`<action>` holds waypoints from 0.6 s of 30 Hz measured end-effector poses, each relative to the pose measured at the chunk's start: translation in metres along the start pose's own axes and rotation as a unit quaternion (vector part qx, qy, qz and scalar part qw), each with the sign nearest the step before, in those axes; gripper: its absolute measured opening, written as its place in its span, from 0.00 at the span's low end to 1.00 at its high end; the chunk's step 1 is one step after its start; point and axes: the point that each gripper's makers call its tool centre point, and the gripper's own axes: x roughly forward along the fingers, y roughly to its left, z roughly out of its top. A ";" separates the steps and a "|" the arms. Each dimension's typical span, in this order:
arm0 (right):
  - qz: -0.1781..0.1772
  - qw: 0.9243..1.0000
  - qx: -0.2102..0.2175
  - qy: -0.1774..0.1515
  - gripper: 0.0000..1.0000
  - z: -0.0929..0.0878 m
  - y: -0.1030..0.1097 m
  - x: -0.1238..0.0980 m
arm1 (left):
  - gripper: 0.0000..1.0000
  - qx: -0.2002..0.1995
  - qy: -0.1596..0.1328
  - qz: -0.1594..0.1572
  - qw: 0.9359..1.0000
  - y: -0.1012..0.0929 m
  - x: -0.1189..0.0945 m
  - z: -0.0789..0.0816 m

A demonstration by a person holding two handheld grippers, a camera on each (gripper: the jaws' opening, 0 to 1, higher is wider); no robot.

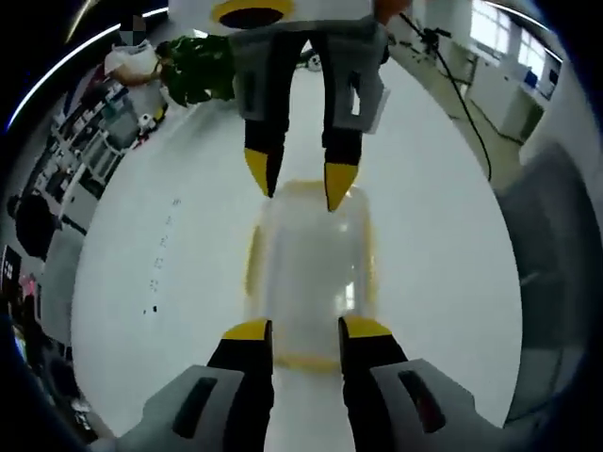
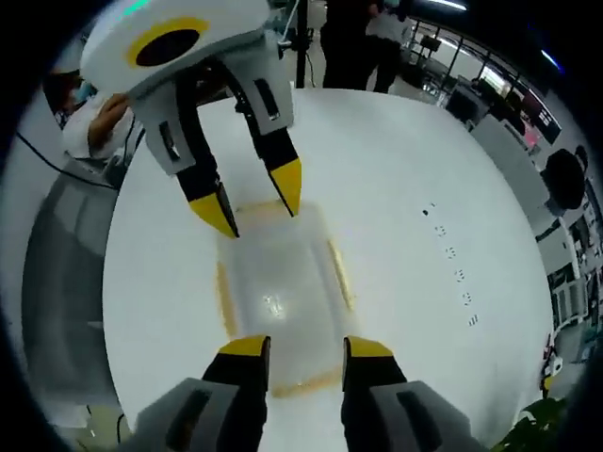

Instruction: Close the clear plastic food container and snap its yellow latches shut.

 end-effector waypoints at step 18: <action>0.019 0.999 -0.028 -0.023 0.23 0.026 0.004 0.008 | 0.23 0.005 -0.013 -0.006 1.000 0.004 0.010 0.015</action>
